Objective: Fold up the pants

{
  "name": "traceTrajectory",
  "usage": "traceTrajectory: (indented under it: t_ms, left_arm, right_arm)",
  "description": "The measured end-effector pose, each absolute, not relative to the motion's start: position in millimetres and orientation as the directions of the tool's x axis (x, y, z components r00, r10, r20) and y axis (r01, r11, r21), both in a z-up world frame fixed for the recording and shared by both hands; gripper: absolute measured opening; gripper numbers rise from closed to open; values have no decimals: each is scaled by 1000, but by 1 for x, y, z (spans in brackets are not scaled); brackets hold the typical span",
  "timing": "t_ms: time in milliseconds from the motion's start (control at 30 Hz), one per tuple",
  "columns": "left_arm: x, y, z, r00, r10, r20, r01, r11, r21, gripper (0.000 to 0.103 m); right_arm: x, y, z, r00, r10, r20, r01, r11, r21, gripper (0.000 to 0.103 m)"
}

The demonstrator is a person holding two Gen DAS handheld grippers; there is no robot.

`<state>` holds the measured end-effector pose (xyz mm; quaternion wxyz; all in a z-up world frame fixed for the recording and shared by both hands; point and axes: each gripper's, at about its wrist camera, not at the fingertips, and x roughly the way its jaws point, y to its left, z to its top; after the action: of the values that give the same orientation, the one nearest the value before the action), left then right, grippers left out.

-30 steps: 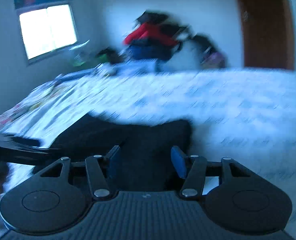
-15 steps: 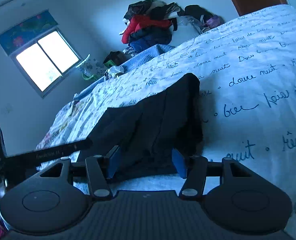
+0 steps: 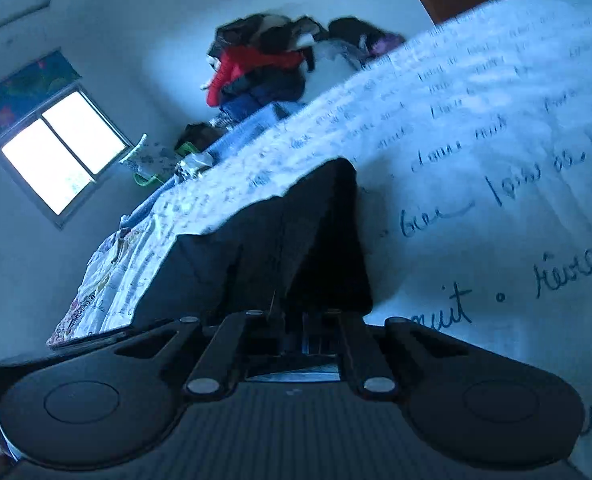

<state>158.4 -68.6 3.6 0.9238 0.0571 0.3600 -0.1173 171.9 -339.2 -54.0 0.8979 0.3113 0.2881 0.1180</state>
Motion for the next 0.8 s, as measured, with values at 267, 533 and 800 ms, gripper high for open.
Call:
traceTrajectory:
  t_ms: [267,533,800]
  left_arm:
    - [156,-61,0,725,-158,-671,224,975,12,83]
    - [141,-60,7,744,-115,-658,198,979,52,90]
    - [116,-46,13,730,-127,-671,196,980,28,92]
  right_arm:
    - [142,-304,-4,892,183,-414,-62,955,290,18]
    - [152,-279,-19,824,219,-523,-80,958,275,24]
    - [101,-260,21,833,253,-491,-182,965,188,29]
